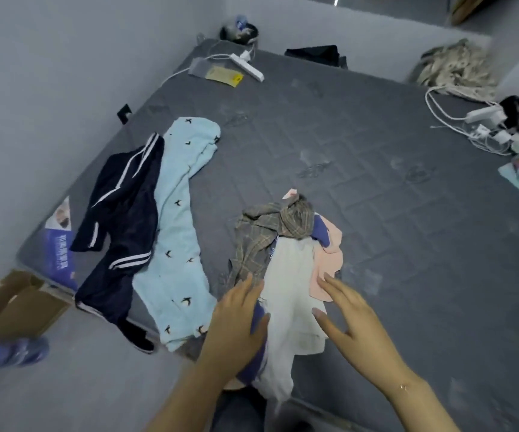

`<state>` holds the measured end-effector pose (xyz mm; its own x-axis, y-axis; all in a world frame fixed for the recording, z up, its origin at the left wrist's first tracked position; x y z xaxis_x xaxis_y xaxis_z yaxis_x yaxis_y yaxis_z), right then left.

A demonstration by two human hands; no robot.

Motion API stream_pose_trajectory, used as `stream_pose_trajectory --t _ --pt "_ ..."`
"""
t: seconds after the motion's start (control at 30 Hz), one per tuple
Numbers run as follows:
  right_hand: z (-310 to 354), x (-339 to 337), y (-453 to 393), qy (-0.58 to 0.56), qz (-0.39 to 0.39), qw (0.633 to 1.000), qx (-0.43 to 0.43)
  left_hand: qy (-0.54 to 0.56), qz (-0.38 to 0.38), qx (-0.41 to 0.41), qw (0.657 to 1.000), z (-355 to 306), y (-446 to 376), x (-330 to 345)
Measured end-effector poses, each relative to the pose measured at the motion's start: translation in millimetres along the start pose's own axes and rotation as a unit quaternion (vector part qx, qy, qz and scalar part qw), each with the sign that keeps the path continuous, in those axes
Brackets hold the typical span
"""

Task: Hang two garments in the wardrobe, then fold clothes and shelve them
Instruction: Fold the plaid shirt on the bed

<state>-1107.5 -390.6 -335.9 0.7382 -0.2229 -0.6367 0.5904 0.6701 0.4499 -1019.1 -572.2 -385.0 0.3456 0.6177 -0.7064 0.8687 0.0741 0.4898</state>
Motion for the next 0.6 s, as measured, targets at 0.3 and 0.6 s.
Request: stream_pose_trajectory --t 0.3,0.6 --pt "-73 50 -134 -0.151 0.006 0.985 0.082 0.029 -0.001 -0.042 0.999 90 -194 15" --pt "-140 81 -248 -0.307 -0.029 0.943 0.123 0.201 -0.064 -0.033 0.977 144 -297 56"
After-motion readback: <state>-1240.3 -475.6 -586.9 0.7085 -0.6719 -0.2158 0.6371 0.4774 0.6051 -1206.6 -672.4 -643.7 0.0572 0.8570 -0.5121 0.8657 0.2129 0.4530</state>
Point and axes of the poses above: each hand's wrist, its own y-axis away from the middle knuckle, its own x-axis out of the palm, z = x × y, the point moved 7 cm from there along -y, towards the middle knuckle, and after that the axes turned 15 degrees about z, right-handed, at the moved point
